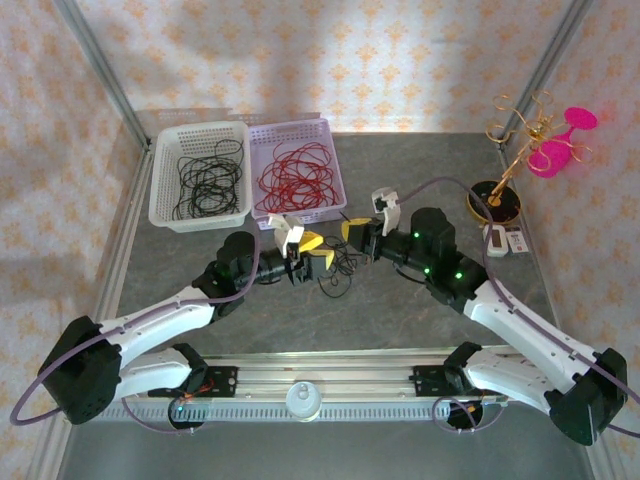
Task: Untangle the cables
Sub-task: Untie the cable.
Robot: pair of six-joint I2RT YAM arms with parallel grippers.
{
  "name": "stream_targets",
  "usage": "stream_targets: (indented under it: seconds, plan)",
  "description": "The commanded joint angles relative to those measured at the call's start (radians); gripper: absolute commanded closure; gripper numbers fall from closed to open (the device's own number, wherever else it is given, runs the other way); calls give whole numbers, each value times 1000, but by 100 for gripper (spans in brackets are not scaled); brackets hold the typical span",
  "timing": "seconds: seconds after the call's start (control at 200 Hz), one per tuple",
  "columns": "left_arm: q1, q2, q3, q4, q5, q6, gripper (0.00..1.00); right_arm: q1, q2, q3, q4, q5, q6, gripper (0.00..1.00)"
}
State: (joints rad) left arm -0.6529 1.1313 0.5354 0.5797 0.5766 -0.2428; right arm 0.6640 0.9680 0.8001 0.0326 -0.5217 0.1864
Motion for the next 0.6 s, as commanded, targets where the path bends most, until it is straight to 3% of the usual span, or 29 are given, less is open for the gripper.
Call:
stream_targets:
  seconds: [0.0, 0.15, 0.24, 0.345, 0.4, 0.551, 0.596]
  plan:
    - [-2, 2, -8, 45, -92, 63, 41, -6, -29, 31, -10, -23, 21, 100]
    - [-4, 73, -46, 167, -17, -10, 35, -6, -24, 28, 31, -60, 51, 100]
    - [-8, 158, -110, 383, -39, -133, 36, -6, -13, 31, 65, -83, 69, 100]
    - [-53, 251, -129, 465, -145, -170, 39, -6, -5, 39, 89, -92, 88, 100]
    - [-74, 295, -125, 464, -246, -182, 44, -6, -6, 46, 90, -94, 94, 100]
    - [-118, 433, -117, 528, -348, -223, 61, -6, -25, 58, 75, -75, 110, 100]
    - [-134, 461, -118, 533, -383, -243, 72, -6, -35, 67, 63, -54, 117, 100]
